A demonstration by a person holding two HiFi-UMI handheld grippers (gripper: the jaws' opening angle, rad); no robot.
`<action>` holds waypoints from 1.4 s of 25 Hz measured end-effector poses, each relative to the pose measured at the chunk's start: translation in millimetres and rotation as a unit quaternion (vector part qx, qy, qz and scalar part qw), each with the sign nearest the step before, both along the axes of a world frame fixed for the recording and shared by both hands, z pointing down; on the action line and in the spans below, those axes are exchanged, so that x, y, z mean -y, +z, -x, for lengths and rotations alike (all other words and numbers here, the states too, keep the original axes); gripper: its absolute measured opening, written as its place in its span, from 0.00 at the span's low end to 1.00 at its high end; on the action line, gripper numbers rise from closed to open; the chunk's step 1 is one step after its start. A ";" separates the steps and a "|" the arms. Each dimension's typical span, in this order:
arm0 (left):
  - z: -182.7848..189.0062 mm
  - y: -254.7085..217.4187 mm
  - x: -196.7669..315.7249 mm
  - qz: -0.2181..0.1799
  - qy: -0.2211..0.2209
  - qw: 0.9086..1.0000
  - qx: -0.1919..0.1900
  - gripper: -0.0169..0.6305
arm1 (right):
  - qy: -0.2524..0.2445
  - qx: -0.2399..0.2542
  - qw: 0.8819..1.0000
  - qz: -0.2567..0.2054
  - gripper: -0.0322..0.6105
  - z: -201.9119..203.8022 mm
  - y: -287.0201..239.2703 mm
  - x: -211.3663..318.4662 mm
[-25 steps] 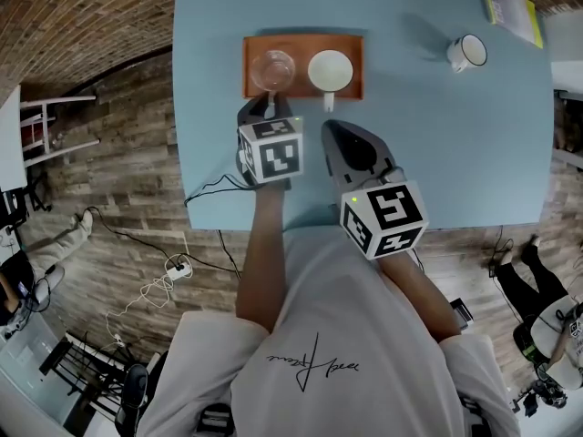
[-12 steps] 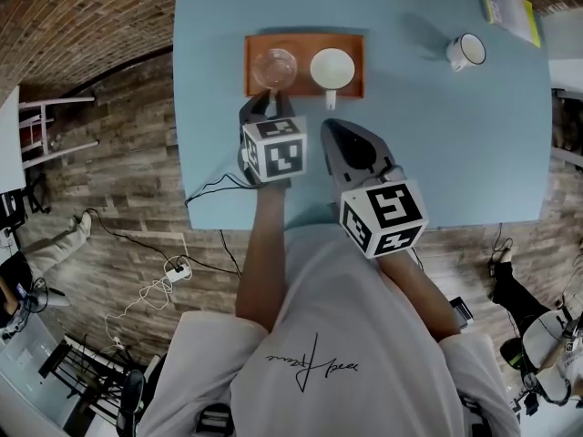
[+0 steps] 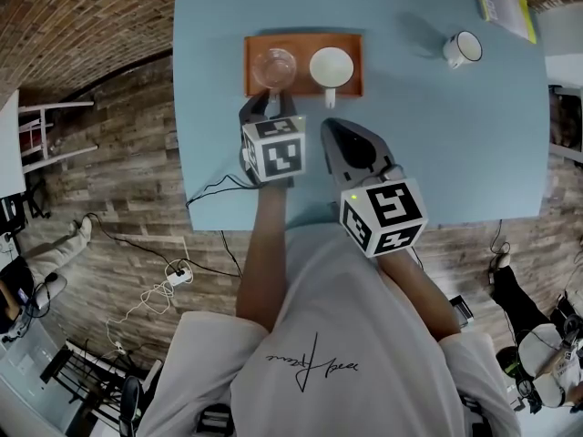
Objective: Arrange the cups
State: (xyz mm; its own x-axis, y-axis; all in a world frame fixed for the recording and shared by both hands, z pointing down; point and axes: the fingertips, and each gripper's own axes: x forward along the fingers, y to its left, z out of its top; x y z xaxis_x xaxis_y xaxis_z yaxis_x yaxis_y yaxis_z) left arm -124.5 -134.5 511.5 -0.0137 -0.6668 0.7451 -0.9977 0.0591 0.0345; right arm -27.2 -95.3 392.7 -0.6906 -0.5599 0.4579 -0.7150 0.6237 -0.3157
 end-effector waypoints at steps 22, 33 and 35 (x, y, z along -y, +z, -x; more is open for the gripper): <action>-14.3 1.4 -19.0 -0.015 0.046 0.998 -0.040 0.22 | 0.033 -0.010 0.999 -0.027 0.09 -2.8 -12.9 -11.1; -0.6 -30.7 -34.3 -0.063 0.049 0.996 -0.035 0.22 | 0.040 -0.016 0.998 -0.048 0.09 -1.8 -23.1 -10.6; -2.4 -39.9 -38.9 -0.080 0.056 0.994 -0.043 0.22 | 0.040 -0.021 0.998 -0.050 0.09 -2.7 -23.5 -12.6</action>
